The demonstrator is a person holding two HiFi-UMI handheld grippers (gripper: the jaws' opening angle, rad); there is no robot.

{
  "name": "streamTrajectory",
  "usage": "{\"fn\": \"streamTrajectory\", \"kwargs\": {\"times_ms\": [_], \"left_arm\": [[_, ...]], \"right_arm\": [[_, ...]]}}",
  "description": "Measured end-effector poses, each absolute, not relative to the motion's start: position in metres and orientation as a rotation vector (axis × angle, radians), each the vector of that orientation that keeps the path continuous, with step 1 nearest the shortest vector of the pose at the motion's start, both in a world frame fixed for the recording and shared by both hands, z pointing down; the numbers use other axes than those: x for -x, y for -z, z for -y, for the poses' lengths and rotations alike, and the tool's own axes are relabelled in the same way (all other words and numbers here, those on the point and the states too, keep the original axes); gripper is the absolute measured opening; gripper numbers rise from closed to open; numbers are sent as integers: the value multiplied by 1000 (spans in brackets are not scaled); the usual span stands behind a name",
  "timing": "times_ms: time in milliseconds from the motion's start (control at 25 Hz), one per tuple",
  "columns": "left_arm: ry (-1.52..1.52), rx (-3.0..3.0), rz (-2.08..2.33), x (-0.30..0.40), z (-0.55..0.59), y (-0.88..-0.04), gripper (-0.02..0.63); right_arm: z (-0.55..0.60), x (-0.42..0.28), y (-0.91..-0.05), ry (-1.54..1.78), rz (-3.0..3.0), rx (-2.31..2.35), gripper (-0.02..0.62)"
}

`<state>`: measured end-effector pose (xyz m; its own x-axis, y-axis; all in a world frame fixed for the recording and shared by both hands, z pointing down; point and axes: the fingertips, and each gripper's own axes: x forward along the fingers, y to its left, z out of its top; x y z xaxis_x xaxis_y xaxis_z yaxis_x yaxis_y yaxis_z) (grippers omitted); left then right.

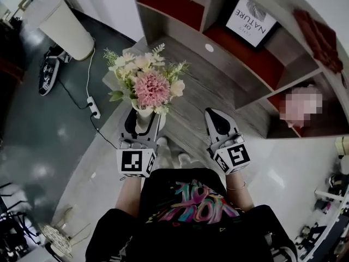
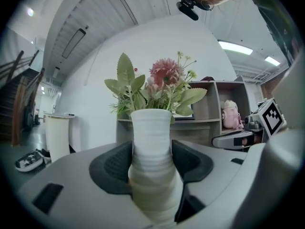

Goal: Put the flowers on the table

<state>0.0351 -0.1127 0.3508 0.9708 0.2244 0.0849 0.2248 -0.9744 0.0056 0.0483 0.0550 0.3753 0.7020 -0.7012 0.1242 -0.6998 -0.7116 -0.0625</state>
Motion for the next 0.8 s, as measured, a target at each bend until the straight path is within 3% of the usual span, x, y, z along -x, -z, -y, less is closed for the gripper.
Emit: {"fn": "streamTrajectory", "kwargs": {"times_ms": [400, 800], "left_arm": [[170, 2975, 909, -109, 94, -364, 272], [176, 2911, 1140, -124, 75, -373, 272]], "right_arm": [[-56, -75, -376, 225, -691, 3022, 17], [-70, -59, -379, 228, -414, 3071, 17]]}}
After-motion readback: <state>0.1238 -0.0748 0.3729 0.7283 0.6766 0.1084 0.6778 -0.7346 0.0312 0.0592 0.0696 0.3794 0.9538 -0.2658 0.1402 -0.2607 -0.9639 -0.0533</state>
